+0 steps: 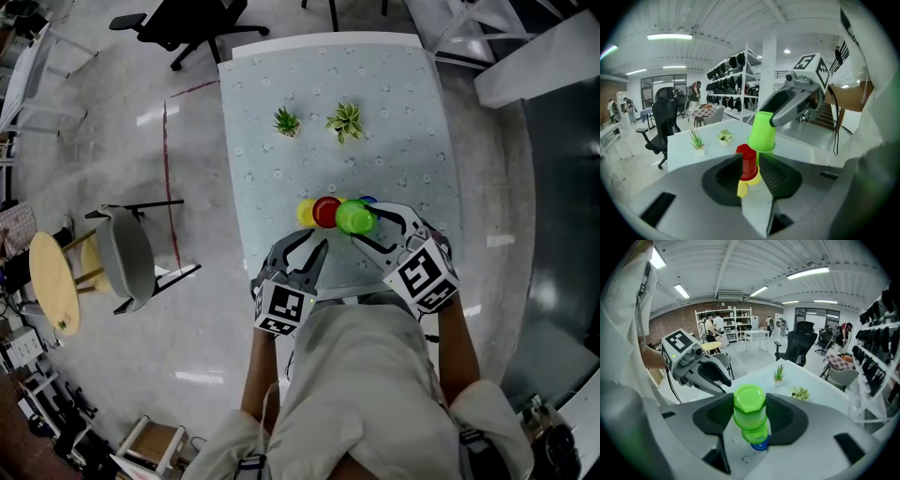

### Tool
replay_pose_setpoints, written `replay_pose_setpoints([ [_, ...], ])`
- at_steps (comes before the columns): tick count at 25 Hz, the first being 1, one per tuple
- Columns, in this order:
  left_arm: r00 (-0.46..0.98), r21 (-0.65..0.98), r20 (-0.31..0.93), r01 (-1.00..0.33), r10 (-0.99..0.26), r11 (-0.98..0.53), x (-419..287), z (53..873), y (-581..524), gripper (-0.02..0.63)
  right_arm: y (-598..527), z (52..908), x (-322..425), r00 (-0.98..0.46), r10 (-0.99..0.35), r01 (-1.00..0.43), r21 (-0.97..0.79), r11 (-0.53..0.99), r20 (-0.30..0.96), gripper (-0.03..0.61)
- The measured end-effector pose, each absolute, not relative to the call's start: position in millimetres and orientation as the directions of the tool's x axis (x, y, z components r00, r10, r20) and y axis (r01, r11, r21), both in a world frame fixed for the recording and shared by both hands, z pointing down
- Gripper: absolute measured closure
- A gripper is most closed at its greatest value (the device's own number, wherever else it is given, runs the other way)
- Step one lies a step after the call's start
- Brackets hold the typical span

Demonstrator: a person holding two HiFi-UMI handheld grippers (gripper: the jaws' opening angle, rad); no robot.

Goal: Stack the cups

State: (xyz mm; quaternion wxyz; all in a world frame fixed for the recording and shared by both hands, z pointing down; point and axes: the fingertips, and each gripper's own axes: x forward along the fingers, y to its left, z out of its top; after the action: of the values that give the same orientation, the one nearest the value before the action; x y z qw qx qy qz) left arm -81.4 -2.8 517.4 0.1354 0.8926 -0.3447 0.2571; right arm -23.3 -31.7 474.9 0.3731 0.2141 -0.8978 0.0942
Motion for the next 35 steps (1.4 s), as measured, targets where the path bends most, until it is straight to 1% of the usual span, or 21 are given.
replay_pose_setpoints([
  [12,0.628,0.076,0.557,-0.689,-0.543,-0.72,-83,520,-1,0.497,-30,477,-28,-0.631,-0.293,-0.425,-0.004,0.905,0.719,0.36],
  [20,0.623,0.072,0.557,-0.696,-0.55,-0.715,-87,519,4,0.497,-30,478,-28,-0.63,-0.311,-0.425,0.019,0.905,0.711,0.354],
  [25,0.622,0.064,0.55,-0.697,-0.558,-0.714,-88,517,6,0.497,-28,481,-27,-0.627,-0.315,-0.422,0.029,0.906,0.712,0.313],
  [31,0.624,0.056,0.533,-0.7,-0.572,-0.712,-89,508,10,0.497,-27,471,-23,-0.629,-0.373,-0.449,0.072,0.89,0.683,0.276],
  [35,0.628,0.042,0.51,-0.7,-0.587,-0.713,-91,498,11,0.499,-23,461,-19,-0.628,-0.429,-0.478,0.112,0.871,0.649,0.284],
])
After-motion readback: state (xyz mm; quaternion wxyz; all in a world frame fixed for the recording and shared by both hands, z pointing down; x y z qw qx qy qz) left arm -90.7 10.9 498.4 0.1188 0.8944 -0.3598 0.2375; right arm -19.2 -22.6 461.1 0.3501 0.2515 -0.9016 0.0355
